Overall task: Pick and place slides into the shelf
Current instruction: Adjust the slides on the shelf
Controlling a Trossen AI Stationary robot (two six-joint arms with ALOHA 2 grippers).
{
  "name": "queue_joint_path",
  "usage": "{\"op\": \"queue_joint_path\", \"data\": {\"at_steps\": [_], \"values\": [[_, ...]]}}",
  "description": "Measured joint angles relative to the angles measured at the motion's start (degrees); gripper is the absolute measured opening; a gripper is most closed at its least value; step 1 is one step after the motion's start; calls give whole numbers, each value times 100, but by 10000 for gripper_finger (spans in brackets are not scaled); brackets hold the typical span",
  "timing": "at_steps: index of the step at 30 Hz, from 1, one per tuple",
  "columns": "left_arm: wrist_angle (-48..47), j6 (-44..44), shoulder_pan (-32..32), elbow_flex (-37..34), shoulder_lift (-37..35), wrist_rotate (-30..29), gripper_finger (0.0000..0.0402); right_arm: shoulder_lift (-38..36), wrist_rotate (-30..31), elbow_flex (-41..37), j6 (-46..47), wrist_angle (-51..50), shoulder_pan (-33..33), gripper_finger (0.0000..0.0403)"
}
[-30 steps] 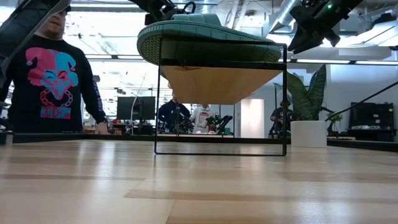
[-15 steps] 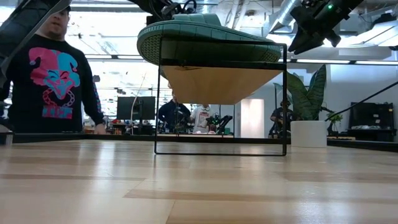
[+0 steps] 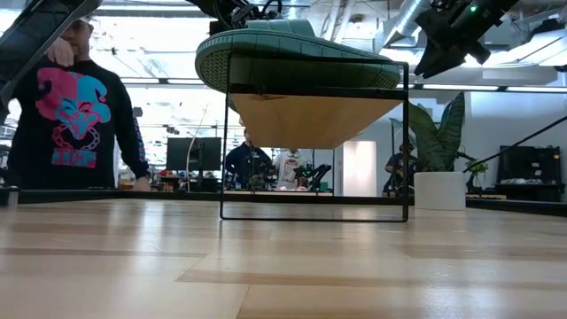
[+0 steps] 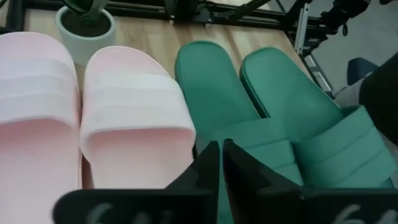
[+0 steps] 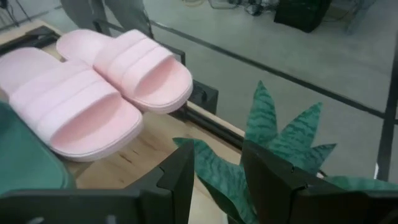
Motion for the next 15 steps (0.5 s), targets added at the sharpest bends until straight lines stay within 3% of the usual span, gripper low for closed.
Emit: {"op": "queue_joint_path", "data": {"at_steps": [9, 15], "values": [[-15, -196, 2, 0, 2, -585, 1, -352, 87, 0, 21, -21, 105, 129], [-3, -269, -2, 0, 2, -650, 0, -416, 87, 0, 68, -24, 103, 129]]}}
